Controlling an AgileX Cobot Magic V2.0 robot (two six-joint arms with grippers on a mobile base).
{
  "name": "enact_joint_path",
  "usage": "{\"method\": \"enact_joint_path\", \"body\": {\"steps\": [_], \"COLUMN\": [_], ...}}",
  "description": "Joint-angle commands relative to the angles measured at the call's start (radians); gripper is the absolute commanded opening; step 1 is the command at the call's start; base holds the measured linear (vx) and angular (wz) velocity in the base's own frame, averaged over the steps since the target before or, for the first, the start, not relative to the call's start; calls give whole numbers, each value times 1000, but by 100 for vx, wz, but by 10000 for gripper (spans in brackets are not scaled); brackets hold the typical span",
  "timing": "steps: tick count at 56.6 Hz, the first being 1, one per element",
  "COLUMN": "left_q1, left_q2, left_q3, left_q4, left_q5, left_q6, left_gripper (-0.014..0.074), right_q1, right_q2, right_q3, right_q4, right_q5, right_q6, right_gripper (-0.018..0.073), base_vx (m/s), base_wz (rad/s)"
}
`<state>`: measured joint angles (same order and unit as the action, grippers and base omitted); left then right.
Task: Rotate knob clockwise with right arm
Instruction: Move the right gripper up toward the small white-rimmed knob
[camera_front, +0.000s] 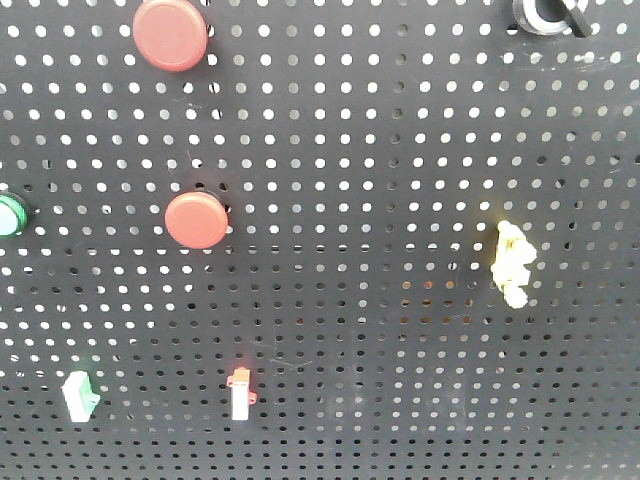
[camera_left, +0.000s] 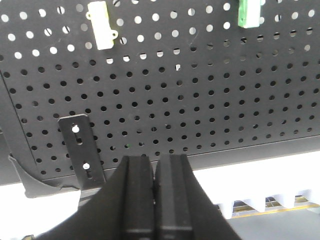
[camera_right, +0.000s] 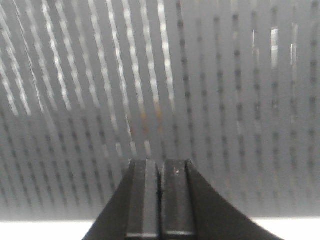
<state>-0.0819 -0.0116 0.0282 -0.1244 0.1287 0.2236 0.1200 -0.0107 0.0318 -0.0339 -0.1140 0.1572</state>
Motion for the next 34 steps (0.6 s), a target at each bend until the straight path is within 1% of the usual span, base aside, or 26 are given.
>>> {"method": "enact_joint_path", "body": {"steps": [1,5,11,19,25,29,34], "left_q1": [-8,-8,-8,-8,-8,-8,-8], "left_q2": [-17,-17,-17,-17,-17,-17,-17], "left_q3": [33,33,33,33,33,33,33], "left_q4": [-11,-11,-11,-11,-11,-11,-11], "left_q5": [-82,-82,-82,-82,-82,-82,-82], "left_q6": [-4,-4,-4,-4,-4,-4,-4], "left_gripper": [-6,-6,-6,-6,-6,-6,-6], "right_q1": [-4,-3,-3,-3,-3,-3,-3], "right_q2": [-11,-1,102,337,499,586,665], "right_q3": [-36,-135,-387,-726,-935,-1032,-1109], "right_q4": [5,-19,-126,-213,-199,-140,-76], "right_q5": [-177,-139,30,258,327,339,338], "right_q6": [14,7,-36,-47,-41,-34,-34], "right_gripper": [-8,-8,-8,-8,-8,-8,-8], "base_vx": [0,0,0,0,0,0,0], "base_wz": [0,0,0,0,0,0,0]}}
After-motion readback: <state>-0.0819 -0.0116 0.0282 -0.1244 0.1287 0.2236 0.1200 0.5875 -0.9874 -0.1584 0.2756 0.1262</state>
